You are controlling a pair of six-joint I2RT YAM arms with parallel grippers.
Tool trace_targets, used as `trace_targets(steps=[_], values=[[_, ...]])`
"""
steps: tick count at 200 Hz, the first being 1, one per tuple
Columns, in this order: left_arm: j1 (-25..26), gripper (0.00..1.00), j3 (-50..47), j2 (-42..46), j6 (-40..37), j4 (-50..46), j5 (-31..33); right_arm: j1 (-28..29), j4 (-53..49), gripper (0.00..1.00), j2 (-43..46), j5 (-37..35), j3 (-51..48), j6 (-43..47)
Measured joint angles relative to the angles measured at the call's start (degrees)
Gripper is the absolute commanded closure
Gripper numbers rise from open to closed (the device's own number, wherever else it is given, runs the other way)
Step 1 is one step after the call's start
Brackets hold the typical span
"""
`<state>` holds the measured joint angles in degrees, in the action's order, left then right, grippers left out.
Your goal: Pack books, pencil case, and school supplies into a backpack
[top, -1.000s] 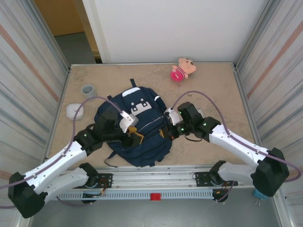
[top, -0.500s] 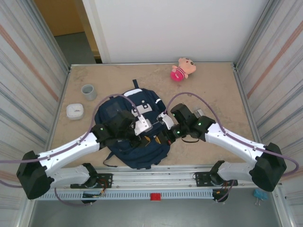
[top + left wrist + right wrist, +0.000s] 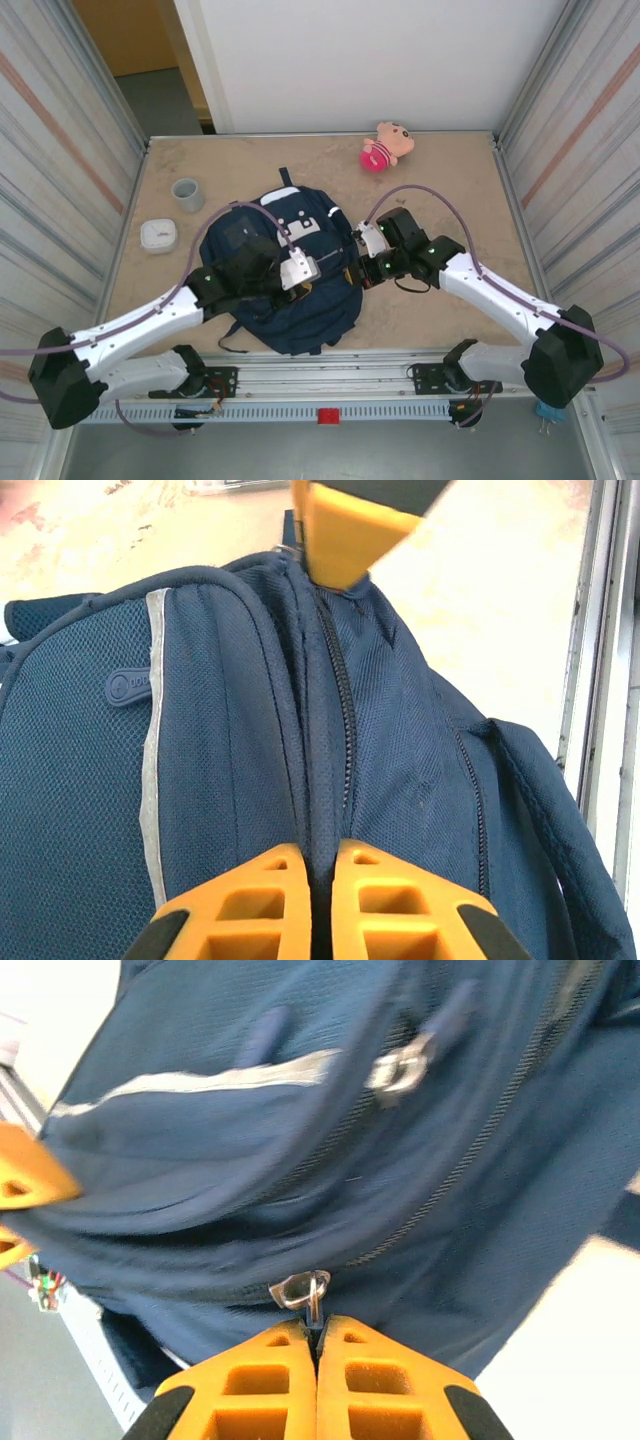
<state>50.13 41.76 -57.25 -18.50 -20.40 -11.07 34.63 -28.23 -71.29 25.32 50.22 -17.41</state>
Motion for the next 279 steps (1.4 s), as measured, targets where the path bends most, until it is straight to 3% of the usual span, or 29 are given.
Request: trace_targets(steps=[46, 54, 76, 86, 99, 134, 163, 212, 239, 279], values=[[-0.2, 0.94, -0.24, 2.21, -3.56, -5.38, 0.7, -2.14, 4.24, 1.0, -7.19, 0.68, 0.2, 0.92], [-0.2, 0.85, -0.17, 2.21, -3.85, -6.21, 1.07, -2.14, 4.66, 1.0, -7.82, 1.2, 0.26, 1.22], [-0.17, 0.44, 0.33, 2.84, -3.78, -9.38, 2.38, -2.12, 5.95, 1.0, -8.13, 2.08, 0.26, 1.53], [0.17, 0.31, 0.61, 3.23, -3.02, -10.69, 3.3, -1.97, 6.38, 1.0, -8.07, 1.84, 0.26, 1.57], [0.96, 0.23, 1.64, 3.08, -1.25, -11.47, 4.85, -1.11, 6.38, 1.0, -7.52, 1.07, 0.26, 1.57], [5.95, 0.17, 7.93, -2.82, 3.39, -10.27, 11.39, 3.28, 5.86, 1.0, -3.67, -1.66, 0.26, 1.49], [8.24, 0.21, 11.15, -10.01, 4.79, -7.21, 14.23, 5.18, 5.05, 1.0, -0.7, -1.97, 0.26, 1.4], [9.35, 0.85, 11.76, -14.53, 4.87, -5.92, 16.06, 4.7, 4.63, 1.0, 0.92, -3.02, -0.63, 1.31], [9.11, 0.91, 10.38, -12.07, 2.56, -4.9, 14.67, 2.12, 6.23, 1.0, -0.04, -1.16, -1.7, 0.42], [8.7, 0.92, 4.85, -3.21, -1.36, -3.34, 10.6, -0.57, 11.23, 1.0, -5.11, 1.11, -1.68, -0.5]])
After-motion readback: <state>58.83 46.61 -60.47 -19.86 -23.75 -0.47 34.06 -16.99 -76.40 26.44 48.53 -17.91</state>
